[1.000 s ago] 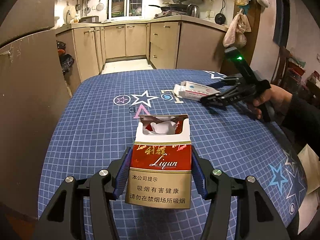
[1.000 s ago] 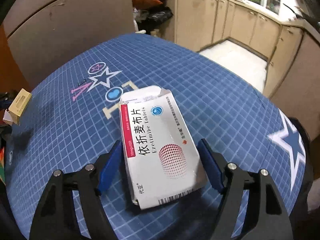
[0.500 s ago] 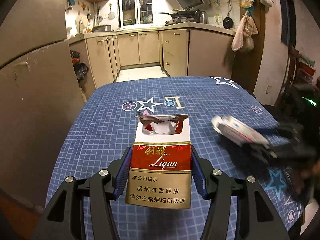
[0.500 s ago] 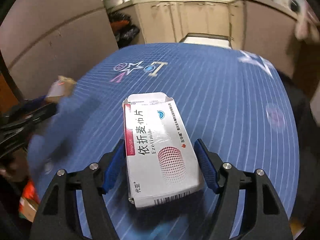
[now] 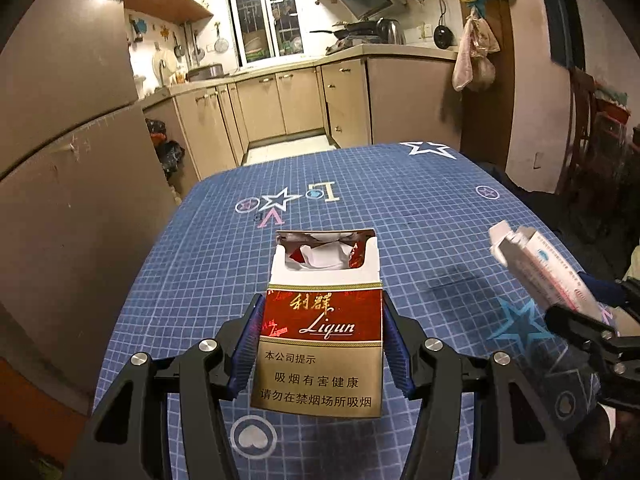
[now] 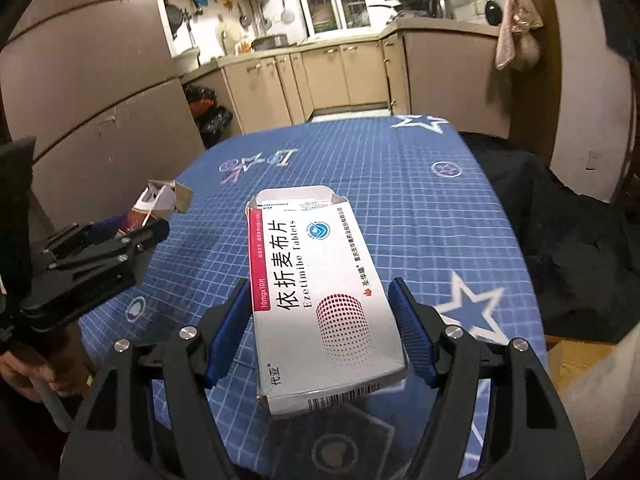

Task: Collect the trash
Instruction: 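Carry the cigarette pack and medicine box over the bucket and open both grippers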

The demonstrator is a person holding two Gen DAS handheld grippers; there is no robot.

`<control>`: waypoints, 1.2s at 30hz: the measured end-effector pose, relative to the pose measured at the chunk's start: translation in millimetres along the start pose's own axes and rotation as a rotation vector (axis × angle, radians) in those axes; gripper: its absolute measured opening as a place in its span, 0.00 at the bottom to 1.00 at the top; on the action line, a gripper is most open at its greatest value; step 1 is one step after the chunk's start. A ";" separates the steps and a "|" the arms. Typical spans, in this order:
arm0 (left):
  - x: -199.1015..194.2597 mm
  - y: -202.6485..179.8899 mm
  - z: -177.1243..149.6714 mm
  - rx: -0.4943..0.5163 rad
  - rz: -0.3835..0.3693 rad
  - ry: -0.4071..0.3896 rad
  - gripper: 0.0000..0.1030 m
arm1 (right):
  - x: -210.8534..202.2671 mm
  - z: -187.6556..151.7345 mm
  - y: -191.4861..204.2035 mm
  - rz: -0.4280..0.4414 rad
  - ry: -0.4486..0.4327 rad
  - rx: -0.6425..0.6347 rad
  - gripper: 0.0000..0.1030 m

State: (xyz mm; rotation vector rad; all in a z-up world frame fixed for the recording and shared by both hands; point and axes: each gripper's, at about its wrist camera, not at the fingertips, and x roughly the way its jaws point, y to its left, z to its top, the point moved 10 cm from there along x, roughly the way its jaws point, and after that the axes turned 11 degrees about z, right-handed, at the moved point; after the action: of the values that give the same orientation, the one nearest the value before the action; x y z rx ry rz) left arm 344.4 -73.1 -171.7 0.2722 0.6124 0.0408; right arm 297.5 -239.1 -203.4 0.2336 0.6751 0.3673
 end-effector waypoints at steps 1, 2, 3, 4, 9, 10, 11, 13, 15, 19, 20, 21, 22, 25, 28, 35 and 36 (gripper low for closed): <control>-2.1 -0.9 1.3 0.002 0.001 -0.005 0.55 | -5.3 -0.4 -0.8 0.001 -0.010 0.006 0.64; -5.7 -3.5 2.4 0.004 -0.001 -0.009 0.55 | -11.5 0.3 -2.2 0.002 -0.025 0.017 0.64; -8.9 -6.3 2.0 0.006 -0.001 -0.013 0.55 | -16.5 1.4 -2.8 0.000 -0.038 0.021 0.64; -12.4 -10.2 3.9 0.010 -0.005 -0.019 0.55 | -22.0 1.5 -3.2 -0.003 -0.047 0.021 0.64; -29.2 -31.5 17.7 0.034 -0.031 -0.058 0.55 | -58.6 2.3 -10.9 -0.026 -0.118 0.037 0.64; -33.7 -38.8 21.8 0.042 -0.040 -0.070 0.55 | -66.9 2.3 -13.1 -0.031 -0.130 0.045 0.64; -38.0 -46.5 25.8 0.050 -0.050 -0.080 0.55 | -73.8 3.0 -17.1 -0.036 -0.143 0.055 0.64; -44.7 -61.6 34.1 0.065 -0.071 -0.099 0.55 | -88.5 4.9 -27.8 -0.058 -0.173 0.075 0.64; -54.0 -80.1 41.8 0.083 -0.096 -0.121 0.55 | -105.9 6.1 -40.3 -0.080 -0.204 0.096 0.64; -74.8 -119.3 56.2 0.121 -0.153 -0.161 0.55 | -144.9 4.4 -65.6 -0.121 -0.265 0.145 0.64; -81.7 -132.5 60.2 0.136 -0.170 -0.175 0.55 | -154.2 3.5 -71.6 -0.132 -0.280 0.157 0.64; -86.1 -141.7 63.4 0.147 -0.182 -0.186 0.55 | -167.5 1.4 -80.9 -0.145 -0.301 0.176 0.64; -93.7 -155.7 66.9 0.162 -0.202 -0.201 0.55 | -176.3 0.8 -87.2 -0.156 -0.316 0.189 0.64; -114.2 -196.4 74.9 0.202 -0.265 -0.235 0.55 | -208.4 -6.3 -108.6 -0.200 -0.365 0.231 0.64; -133.1 -234.9 79.9 0.238 -0.321 -0.259 0.55 | -240.3 -13.9 -129.9 -0.246 -0.413 0.270 0.64; -178.4 -331.1 84.7 0.327 -0.454 -0.313 0.55 | -315.5 -32.4 -174.7 -0.375 -0.513 0.325 0.64; -186.5 -347.6 84.5 0.345 -0.476 -0.324 0.55 | -322.1 -34.2 -177.9 -0.389 -0.523 0.329 0.64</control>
State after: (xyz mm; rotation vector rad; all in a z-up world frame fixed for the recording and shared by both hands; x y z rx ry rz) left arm 225.4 -450.3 -92.5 0.4503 0.3458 -0.5620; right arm 88.7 -528.0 -105.7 0.4819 0.2475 -0.1827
